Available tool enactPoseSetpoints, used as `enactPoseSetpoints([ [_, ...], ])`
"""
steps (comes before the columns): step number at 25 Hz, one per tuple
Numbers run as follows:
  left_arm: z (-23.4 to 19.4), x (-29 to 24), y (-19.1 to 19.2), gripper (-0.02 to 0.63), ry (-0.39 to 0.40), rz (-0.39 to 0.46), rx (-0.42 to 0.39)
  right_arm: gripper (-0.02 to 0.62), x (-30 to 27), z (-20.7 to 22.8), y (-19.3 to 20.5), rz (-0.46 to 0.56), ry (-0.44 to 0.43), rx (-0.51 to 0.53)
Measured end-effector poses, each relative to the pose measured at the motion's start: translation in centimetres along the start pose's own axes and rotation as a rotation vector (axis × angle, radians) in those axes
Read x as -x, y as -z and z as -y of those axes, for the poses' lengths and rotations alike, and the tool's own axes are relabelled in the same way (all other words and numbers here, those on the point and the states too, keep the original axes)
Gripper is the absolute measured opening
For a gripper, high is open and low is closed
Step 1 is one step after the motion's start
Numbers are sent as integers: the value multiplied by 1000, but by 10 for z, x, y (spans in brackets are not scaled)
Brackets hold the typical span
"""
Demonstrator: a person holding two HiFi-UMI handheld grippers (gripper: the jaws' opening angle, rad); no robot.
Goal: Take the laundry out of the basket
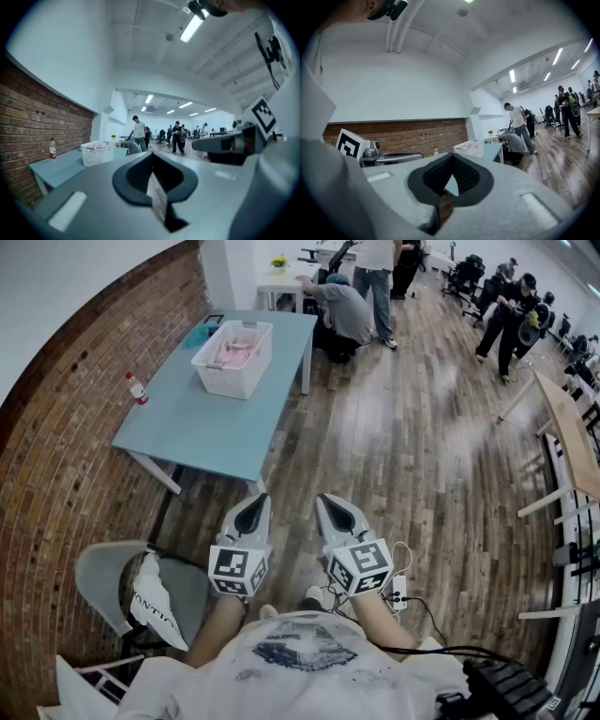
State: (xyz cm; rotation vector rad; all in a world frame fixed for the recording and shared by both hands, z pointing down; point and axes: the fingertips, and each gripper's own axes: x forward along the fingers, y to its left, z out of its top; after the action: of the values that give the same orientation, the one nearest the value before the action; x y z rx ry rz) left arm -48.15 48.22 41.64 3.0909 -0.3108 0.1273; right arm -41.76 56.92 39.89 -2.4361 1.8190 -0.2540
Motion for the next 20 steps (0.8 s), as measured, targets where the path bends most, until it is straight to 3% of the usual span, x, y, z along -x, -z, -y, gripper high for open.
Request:
enactPoseSetpoints([
  [20,14,-62,12,-9,-53,-33,13,-3,-13,72,11,-44,-49,-71],
])
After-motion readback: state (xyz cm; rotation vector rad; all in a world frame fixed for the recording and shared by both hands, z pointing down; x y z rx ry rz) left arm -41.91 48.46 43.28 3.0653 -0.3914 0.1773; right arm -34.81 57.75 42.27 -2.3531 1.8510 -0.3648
